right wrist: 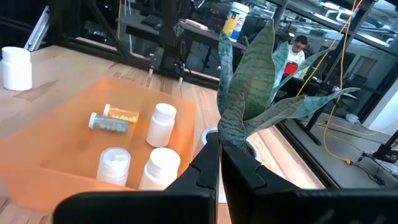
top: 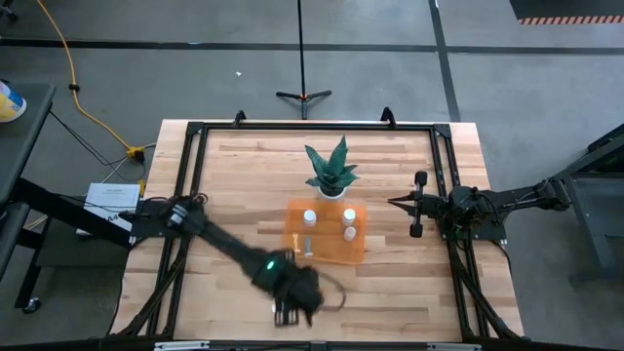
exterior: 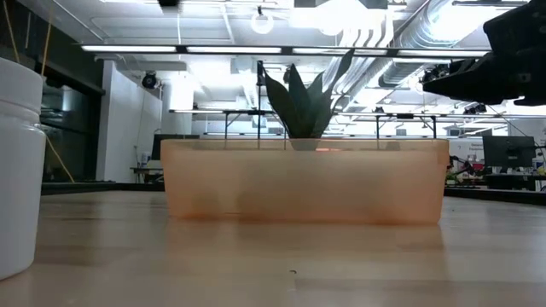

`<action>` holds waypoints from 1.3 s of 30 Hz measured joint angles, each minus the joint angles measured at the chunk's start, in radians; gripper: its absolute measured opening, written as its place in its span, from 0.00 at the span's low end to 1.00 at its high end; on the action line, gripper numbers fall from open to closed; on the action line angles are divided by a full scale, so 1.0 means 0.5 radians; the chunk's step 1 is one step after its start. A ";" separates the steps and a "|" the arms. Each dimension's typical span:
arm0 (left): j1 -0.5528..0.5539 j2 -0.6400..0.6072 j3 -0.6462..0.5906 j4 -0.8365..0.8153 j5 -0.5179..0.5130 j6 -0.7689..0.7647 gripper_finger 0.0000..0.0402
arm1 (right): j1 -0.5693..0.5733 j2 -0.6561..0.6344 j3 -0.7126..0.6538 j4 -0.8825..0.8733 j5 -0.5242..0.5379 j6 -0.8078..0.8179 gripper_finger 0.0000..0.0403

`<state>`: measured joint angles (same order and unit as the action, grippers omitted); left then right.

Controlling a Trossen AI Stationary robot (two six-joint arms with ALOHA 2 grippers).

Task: Pick and place pill bottles into a basket
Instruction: Put the white pill bottle into the orange bin

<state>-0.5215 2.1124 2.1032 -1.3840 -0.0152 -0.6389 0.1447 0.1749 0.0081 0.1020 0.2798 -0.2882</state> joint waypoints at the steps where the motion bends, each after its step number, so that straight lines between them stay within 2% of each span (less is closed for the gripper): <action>1: -0.049 0.000 -0.006 0.057 -0.042 -0.030 0.65 | 0.000 0.000 0.000 0.001 0.000 0.000 0.02; 5: -0.201 0.000 -0.044 0.190 -0.283 -0.219 0.71 | 0.000 0.001 0.000 0.001 -0.001 0.000 0.02; 8: -0.250 -0.001 -0.108 0.235 -0.351 -0.326 0.78 | 0.000 0.001 0.000 0.012 -0.001 0.000 0.02; 10: -0.261 0.000 -0.173 0.225 -0.337 -0.418 0.83 | 0.000 0.001 0.000 0.019 -0.001 0.000 0.02; 14: -0.252 -0.001 -0.325 0.323 -0.130 -0.515 0.92 | 0.000 0.001 -0.001 0.030 -0.002 0.000 0.02; 19: -0.248 0.001 -0.470 0.423 0.009 -0.521 0.97 | 0.000 0.001 0.000 0.030 0.005 -0.001 0.02; 30: -0.251 -0.001 -0.736 0.577 0.035 -0.540 0.94 | 0.000 0.001 0.000 0.030 0.007 -0.010 0.02; 39: -0.209 0.001 -0.794 0.614 0.059 -0.479 0.81 | -0.001 0.001 0.000 0.030 0.011 -0.010 0.02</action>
<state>-0.6261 2.1128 1.7061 -1.0767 0.0141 -0.8782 0.1444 0.1753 0.0082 0.1169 0.2855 -0.2932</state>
